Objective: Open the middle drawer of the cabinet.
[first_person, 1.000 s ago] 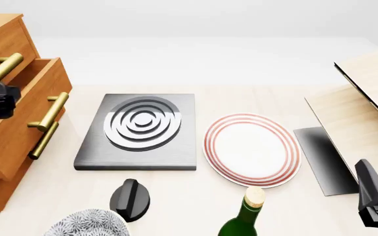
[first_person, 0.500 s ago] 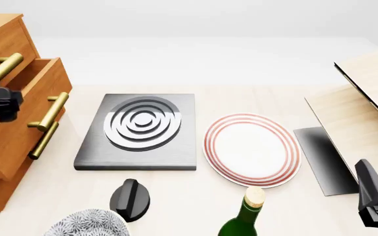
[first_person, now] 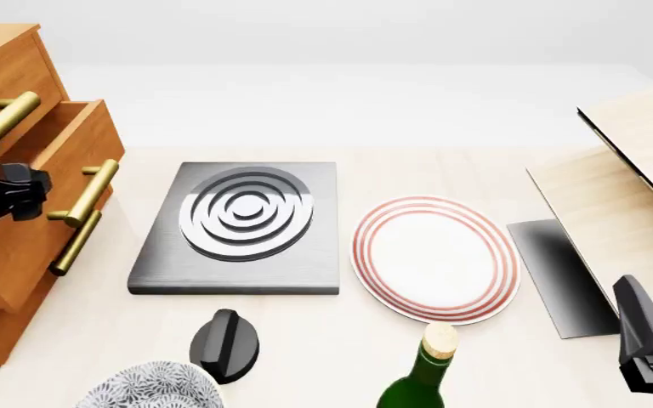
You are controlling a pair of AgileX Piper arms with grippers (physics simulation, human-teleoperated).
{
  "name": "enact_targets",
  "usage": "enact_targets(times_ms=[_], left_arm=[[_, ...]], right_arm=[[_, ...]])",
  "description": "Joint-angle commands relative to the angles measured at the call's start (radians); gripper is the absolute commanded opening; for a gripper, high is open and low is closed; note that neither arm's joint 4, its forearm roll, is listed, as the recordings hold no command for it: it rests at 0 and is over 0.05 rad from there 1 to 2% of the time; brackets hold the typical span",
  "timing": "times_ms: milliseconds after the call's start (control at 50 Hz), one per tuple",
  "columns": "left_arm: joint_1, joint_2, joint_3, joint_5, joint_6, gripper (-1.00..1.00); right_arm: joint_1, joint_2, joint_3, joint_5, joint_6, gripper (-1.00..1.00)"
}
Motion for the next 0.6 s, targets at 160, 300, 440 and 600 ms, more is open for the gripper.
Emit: enact_targets(times_ms=[160,300,440,600], left_arm=[[0.013,0.013,0.02,-0.022,-0.014,1.0],[0.016,0.023,0.027,-0.033,-0.016,1.0],[0.022,0.037,0.03,-0.045,-0.017,1.0],[0.026,0.054,0.033,-0.058,-0.021,1.0]], right_arm=[[0.003,0.0,0.001,-0.002,-0.001,1.0],[0.003,0.0,0.001,-0.002,-0.001,1.0],[0.004,0.0,0.001,-0.002,-0.001,1.0],[0.003,0.0,0.001,-0.002,-0.001,1.0]])
